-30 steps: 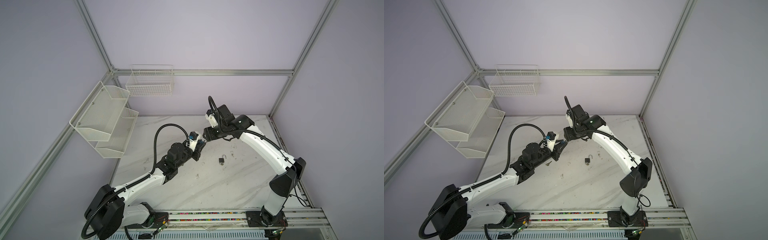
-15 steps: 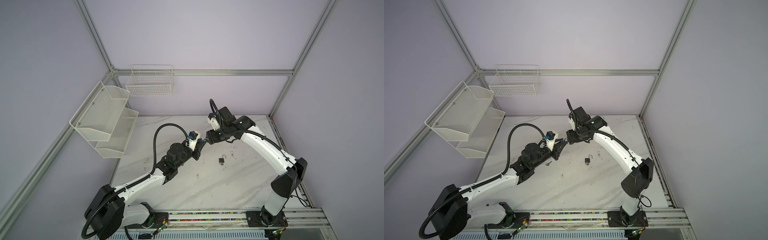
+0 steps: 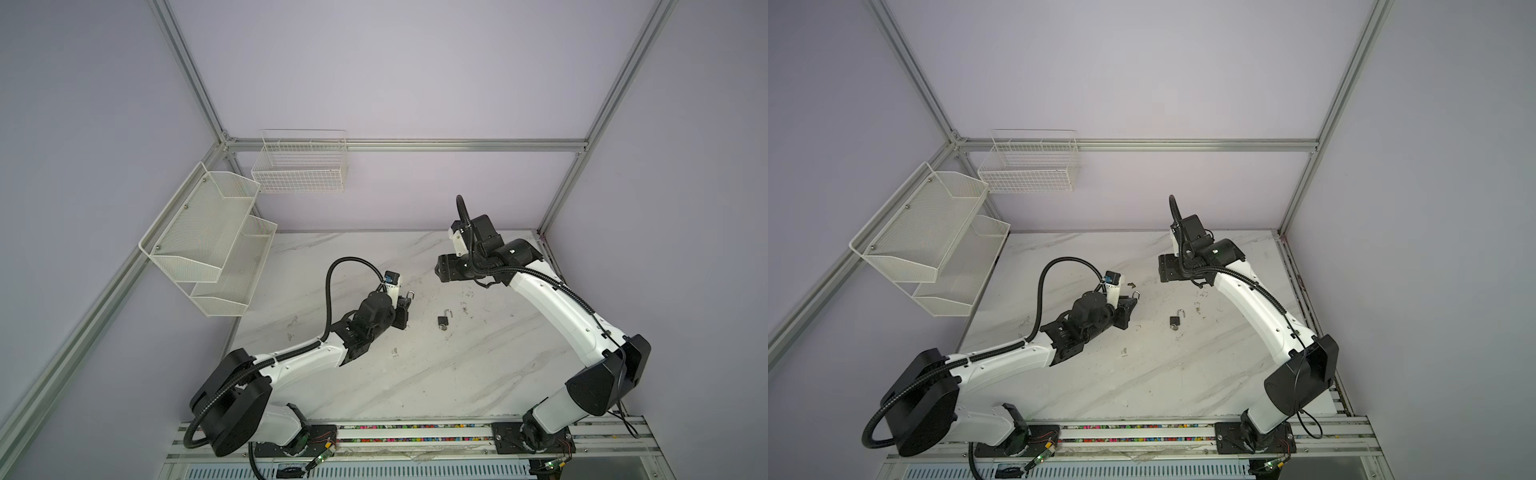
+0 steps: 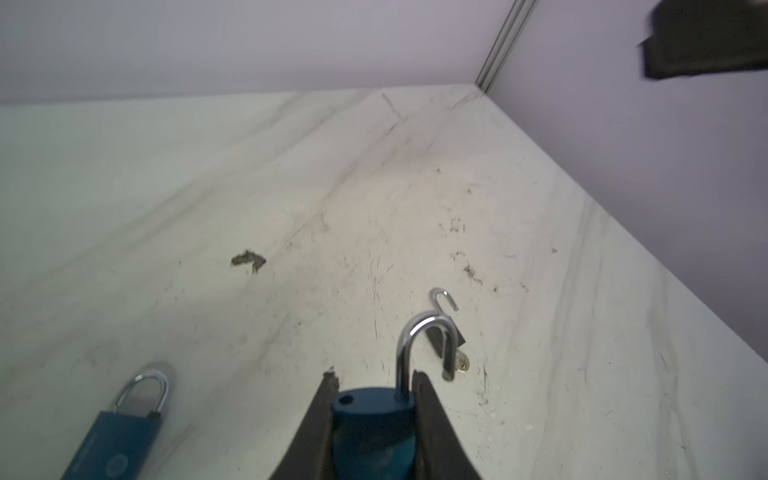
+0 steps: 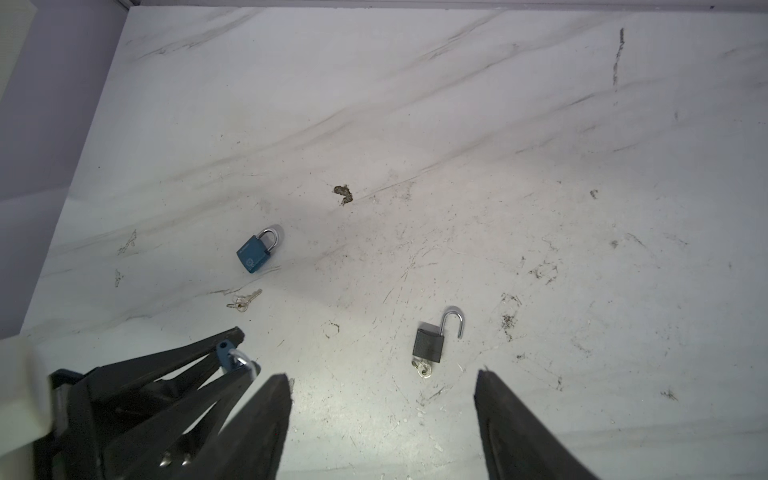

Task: Unlock with the key
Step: 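Lower the teal padlock onto the table with the left gripper while the right withdraws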

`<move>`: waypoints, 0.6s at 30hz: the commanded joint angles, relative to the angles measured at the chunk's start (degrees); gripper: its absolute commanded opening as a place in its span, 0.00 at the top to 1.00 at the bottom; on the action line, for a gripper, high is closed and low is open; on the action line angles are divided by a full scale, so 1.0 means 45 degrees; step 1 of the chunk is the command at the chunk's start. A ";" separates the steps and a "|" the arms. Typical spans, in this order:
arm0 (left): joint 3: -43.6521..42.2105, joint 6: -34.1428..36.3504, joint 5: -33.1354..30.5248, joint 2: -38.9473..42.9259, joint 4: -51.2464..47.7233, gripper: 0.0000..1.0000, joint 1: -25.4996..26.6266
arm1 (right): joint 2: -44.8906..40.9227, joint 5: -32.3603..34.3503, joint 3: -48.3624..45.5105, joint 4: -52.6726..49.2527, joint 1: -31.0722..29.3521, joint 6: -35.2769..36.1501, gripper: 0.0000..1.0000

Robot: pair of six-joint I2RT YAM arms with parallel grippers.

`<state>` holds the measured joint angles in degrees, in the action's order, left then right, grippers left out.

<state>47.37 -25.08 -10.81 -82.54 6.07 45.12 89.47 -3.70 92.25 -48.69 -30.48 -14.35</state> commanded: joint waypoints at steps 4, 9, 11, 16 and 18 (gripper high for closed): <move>0.3754 -0.4501 -0.1242 -0.2130 -0.4599 1.00 0.0577 | -0.1385 -0.0639 -0.2718 0.2863 0.0869 -0.1304 0.23; 0.5478 -0.5533 -0.1009 -0.4091 -0.6585 1.00 0.0741 | -0.1896 -0.1201 -0.4282 0.4045 0.1415 -0.1591 0.23; 0.6132 -0.5819 -0.1138 -0.4785 -0.7248 1.00 0.0830 | -0.2052 -0.1360 -0.4770 0.4402 0.1547 -0.1657 0.23; 0.7162 -0.6339 -0.1058 -0.6098 -0.8155 1.00 0.0910 | -0.2186 -0.1613 -0.5565 0.4929 0.1749 -0.1618 0.23; 0.7430 -0.6498 -0.1124 -0.6473 -0.8548 1.00 0.0932 | -0.2229 -0.1585 -0.5710 0.5045 0.1817 -0.1604 0.23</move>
<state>74.76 -51.22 -14.44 -111.26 -27.88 48.99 80.88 -10.11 67.37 -28.97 -22.85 -20.99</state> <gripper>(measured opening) 0.245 0.774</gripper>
